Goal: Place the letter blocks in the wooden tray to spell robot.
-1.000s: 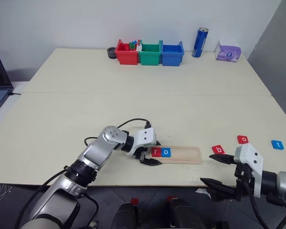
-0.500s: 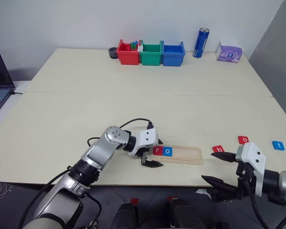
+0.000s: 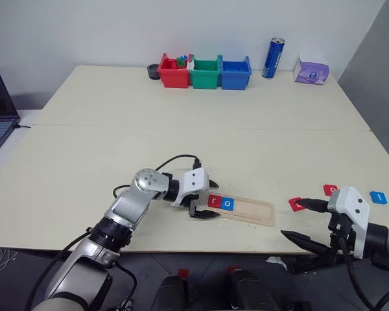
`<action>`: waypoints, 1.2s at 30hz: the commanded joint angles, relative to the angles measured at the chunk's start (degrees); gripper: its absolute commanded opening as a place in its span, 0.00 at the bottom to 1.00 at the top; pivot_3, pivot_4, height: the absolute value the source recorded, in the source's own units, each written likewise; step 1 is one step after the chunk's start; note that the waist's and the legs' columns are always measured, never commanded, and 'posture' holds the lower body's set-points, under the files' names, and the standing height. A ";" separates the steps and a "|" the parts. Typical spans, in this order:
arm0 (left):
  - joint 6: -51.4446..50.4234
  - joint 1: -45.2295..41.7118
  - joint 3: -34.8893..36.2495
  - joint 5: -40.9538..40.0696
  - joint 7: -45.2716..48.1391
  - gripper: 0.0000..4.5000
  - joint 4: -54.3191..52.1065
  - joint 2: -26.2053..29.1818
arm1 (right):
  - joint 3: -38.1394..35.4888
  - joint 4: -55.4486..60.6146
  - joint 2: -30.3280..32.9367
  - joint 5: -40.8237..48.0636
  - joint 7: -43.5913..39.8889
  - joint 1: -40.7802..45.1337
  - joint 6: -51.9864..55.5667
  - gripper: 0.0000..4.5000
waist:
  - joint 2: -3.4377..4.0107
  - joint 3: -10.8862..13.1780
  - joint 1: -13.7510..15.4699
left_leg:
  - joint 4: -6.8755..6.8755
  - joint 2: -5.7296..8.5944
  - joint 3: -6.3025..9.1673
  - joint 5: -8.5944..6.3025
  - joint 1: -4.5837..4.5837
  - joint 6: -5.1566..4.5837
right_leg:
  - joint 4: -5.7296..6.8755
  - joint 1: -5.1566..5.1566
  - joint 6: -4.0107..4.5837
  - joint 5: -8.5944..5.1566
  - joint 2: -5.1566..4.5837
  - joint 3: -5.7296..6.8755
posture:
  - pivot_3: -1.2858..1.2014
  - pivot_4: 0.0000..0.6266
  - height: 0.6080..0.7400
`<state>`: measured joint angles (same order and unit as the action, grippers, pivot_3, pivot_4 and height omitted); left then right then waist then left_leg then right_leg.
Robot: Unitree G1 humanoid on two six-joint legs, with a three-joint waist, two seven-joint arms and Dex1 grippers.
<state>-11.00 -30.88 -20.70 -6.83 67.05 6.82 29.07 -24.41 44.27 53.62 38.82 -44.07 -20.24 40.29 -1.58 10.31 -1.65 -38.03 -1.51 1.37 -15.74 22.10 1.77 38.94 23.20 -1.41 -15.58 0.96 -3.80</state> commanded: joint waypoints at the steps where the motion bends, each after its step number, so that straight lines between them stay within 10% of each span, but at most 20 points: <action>1: -1.46 1.53 4.03 -3.57 0.07 1.00 -5.40 1.17 | -1.52 -1.95 0.28 -3.53 -0.68 -0.01 -2.45 1.00 | 0.00 0.00 -0.05 | 0.00 0.00 0.00 0.00 0.00 0.00 | 0.00 0.00 0.00 0.00 0.00 0.00 | 0.52 0.24 1.00; 18: -4.68 11.43 9.42 -7.24 -3.19 1.00 -15.84 6.22 | 16.58 -27.62 5.85 -18.95 -10.34 17.56 -11.82 1.00 | 0.01 0.00 0.02 | 0.00 -0.03 -0.06 0.00 -0.10 0.00 | 0.04 -0.01 -0.01 0.02 -0.03 -0.07 | 0.52 0.24 1.00; 36: -4.19 14.62 10.60 -7.07 -7.38 1.00 -17.05 6.23 | 8.73 -14.47 -18.57 -15.35 17.98 11.49 6.63 1.00 | 0.04 -0.02 0.00 | 0.00 -0.09 -0.03 0.00 -0.09 0.00 | 0.07 0.00 -0.01 0.02 -0.05 -0.16 | 0.52 0.24 1.00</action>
<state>-16.50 -15.60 -11.65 -13.75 60.13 -9.77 35.10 -14.59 27.97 35.87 24.32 -28.93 -8.68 47.25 -1.55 10.29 -1.65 -38.03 -1.61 1.35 -15.74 22.02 1.77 39.01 23.20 -1.42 -15.56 0.92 -3.95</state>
